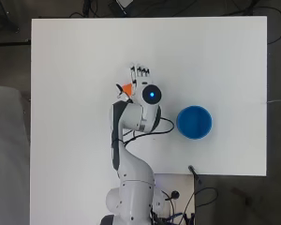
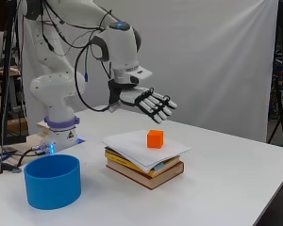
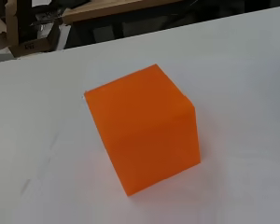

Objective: Teleoperate dual arm-hand system to pick and place objects

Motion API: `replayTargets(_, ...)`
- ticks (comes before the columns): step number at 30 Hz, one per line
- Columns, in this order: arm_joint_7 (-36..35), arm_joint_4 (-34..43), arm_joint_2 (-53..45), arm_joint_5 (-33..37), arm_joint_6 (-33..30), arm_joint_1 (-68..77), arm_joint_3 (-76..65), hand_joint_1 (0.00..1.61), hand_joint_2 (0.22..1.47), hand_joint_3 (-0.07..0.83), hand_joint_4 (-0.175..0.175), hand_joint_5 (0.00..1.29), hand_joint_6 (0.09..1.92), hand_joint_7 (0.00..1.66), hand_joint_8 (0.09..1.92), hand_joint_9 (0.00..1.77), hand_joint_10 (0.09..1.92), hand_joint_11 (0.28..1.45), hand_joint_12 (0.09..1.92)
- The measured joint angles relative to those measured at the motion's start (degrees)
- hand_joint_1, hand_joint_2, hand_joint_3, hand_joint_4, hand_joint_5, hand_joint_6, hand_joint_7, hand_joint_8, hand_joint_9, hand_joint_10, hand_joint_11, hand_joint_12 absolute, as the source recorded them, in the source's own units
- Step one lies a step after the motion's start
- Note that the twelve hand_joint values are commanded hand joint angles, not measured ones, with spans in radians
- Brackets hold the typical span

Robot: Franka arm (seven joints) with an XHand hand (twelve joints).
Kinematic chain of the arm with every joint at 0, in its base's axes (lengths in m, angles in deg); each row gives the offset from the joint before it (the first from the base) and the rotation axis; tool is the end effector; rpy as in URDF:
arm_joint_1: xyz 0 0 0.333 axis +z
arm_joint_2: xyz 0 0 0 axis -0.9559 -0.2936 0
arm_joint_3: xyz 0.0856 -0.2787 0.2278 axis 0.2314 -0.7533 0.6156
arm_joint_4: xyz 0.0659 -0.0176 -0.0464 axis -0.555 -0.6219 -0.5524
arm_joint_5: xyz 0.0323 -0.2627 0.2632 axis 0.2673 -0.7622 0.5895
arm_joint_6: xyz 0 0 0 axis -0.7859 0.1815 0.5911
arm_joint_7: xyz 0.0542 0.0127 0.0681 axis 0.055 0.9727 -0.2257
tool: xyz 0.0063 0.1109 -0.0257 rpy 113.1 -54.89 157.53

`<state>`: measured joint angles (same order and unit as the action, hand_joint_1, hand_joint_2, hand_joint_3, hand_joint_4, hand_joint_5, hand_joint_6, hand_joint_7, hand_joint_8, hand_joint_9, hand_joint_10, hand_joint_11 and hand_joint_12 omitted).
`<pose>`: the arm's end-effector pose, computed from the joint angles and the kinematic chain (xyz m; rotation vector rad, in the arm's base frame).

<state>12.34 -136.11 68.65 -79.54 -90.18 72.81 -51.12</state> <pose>0.4096 -0.0416 0.4722 -2.7327 -1.1622 -0.1175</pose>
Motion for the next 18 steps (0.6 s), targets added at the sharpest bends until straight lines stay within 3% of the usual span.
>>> replayTargets(5,-7.64,-8.41,0.29,2.36,-7.99,-0.01,-0.32,0.21,0.99,0.005,0.062,0.25,0.09,0.37,0.09,0.47,0.09,0.50,0.09)
replayTargets(8,-12.25,-10.45,-0.04,4.38,-8.52,0.06,-0.69,0.22,0.99,0.005,0.046,0.20,0.09,0.33,0.09,0.44,0.09,0.49,0.09)
replayTargets(12,-11.00,-9.29,-2.64,4.66,-7.71,0.11,-0.38,0.28,0.99,0.002,0.032,0.16,0.09,0.30,0.09,0.43,0.09,0.49,0.09)
replayTargets(13,-10.48,-8.37,-3.69,4.51,-7.22,0.11,-0.33,0.31,1.00,0.003,0.034,0.18,0.09,0.31,0.09,0.43,0.09,0.49,0.09)
replayTargets(14,-10.31,-7.20,-4.78,4.78,-6.42,0.11,-0.38,0.36,1.03,0.006,0.058,0.35,0.09,0.45,0.09,0.53,0.09,0.52,0.09)
replayTargets(15,-10.38,-5.93,-5.85,5.55,-5.27,0.11,-0.46,0.67,1.11,-0.014,-0.002,0.55,0.41,0.62,0.53,0.76,0.34,0.64,0.13)
replayTargets(16,-10.60,-4.60,-7.02,6.61,-3.78,0.10,-0.53,0.82,1.15,-0.013,0.053,0.68,0.76,0.85,1.12,1.03,0.96,0.78,0.72)
replayTargets(17,-11.04,-3.46,-8.12,7.60,-2.05,0.06,-0.63,0.89,1.17,-0.008,0.106,0.76,0.99,1.04,1.51,1.24,1.41,0.88,1.23)
replayTargets(18,-11.98,-2.43,-8.99,8.61,-0.04,0.02,-0.77,0.92,1.18,-0.004,0.140,0.79,1.12,1.16,1.73,1.38,1.66,0.94,1.55)
